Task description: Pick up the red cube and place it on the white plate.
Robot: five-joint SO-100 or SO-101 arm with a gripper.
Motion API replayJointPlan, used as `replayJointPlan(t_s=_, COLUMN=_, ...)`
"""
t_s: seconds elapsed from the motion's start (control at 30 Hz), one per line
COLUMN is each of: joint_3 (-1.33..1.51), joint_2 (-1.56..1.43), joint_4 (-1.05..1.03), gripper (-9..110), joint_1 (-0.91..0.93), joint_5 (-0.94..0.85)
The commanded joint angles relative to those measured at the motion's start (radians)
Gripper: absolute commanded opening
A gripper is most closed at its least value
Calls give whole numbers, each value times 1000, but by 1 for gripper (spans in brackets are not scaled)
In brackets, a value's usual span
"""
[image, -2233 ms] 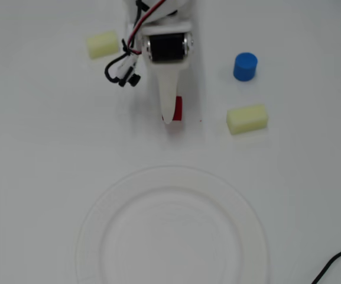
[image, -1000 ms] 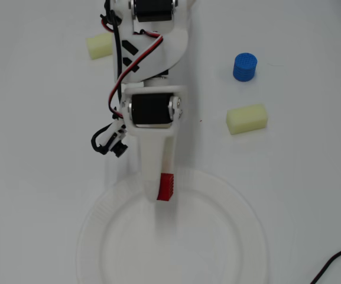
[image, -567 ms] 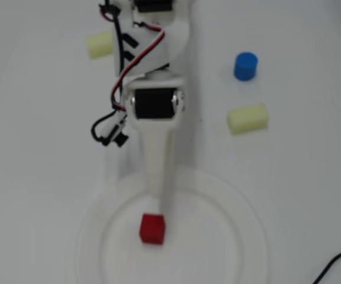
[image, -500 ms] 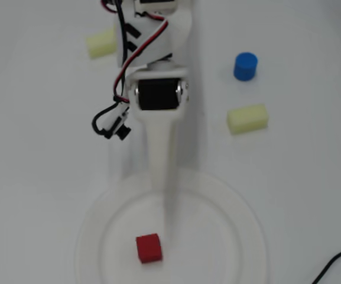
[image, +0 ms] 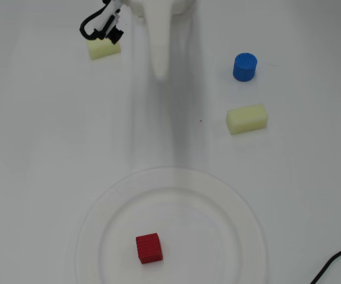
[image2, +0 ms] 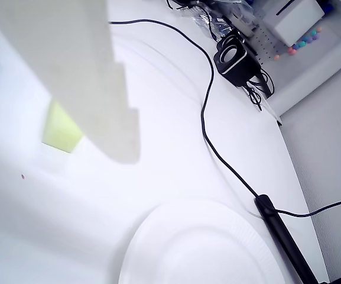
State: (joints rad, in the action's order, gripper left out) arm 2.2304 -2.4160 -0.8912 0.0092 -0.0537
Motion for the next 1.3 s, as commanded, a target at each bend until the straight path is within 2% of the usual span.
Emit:
replayJointPlan(t_s=0.0, joint_3=152, joint_2=-319, joint_4=-58, gripper=38, joint_1=-9, joint_5=-29)
replayJointPlan(t_s=0.23, joint_3=488, joint_2=-749, joint_4=-144, gripper=37, joint_1=28, joint_5=-57)
replayJointPlan(t_s=0.4, joint_3=825, joint_2=-1026, joint_4=-123, gripper=35, joint_1=67, joint_5=-124)
replayJointPlan(t_s=0.67, joint_3=965, joint_2=-1026, joint_4=-98, gripper=31, joint_1=87, joint_5=-43)
replayJointPlan(t_s=0.83, joint_3=1020, joint_2=-1026, joint_4=-160, gripper=5, joint_1=49, joint_5=-37)
replayJointPlan(t_s=0.9, joint_3=1032, joint_2=-1026, joint_4=-195, gripper=0, joint_1=32, joint_5=-20)
replayJointPlan(t_s=1.13, joint_3=1000, joint_2=-1028, joint_4=-344, gripper=0, joint_1=20, joint_5=-14)
replayJointPlan(t_s=1.27, joint_3=1000, joint_2=-1028, joint_4=-344, gripper=0, joint_1=21, joint_5=-6)
